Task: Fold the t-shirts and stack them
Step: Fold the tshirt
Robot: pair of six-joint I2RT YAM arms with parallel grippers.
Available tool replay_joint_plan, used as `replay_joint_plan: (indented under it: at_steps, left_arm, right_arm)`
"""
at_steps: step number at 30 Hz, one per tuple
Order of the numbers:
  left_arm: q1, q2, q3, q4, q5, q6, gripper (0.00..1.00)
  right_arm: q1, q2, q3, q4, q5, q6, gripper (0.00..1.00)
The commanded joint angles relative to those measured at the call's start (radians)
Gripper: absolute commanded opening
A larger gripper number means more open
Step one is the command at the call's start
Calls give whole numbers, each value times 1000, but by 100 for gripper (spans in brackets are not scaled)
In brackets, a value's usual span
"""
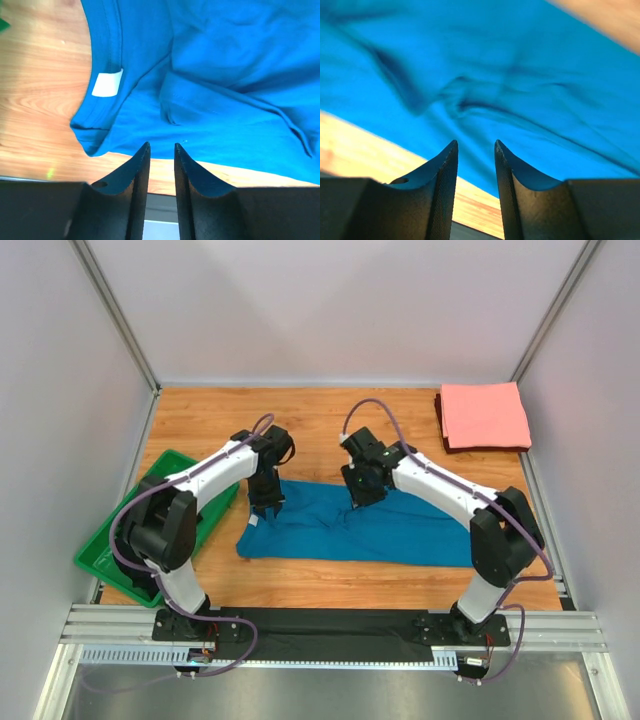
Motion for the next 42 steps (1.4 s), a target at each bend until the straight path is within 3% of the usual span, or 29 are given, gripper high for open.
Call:
replay_joint_plan:
  at_steps: [1, 6, 13, 20, 33, 42]
  left_arm:
    - [-4, 9, 114, -40, -50, 34, 35]
    - [-4, 106, 252, -8, 25, 107, 37]
    - [11, 325, 465, -93, 38, 126, 37]
    - [31, 374, 422, -103, 50, 81, 37]
    - [50, 434, 416, -107, 21, 90, 37]
    - [62, 431, 421, -103, 13, 90, 37]
  right_arm:
    - [-79, -77, -6, 13, 125, 177, 37]
    - [-100, -5, 6, 33, 148, 30, 33]
    - [-212, 87, 6, 76, 1, -191, 33]
    - [-244, 161, 23, 82, -69, -265, 31]
    - [-245, 150, -7, 102, -41, -302, 22]
    - [-247, 152, -27, 108, -65, -308, 25]
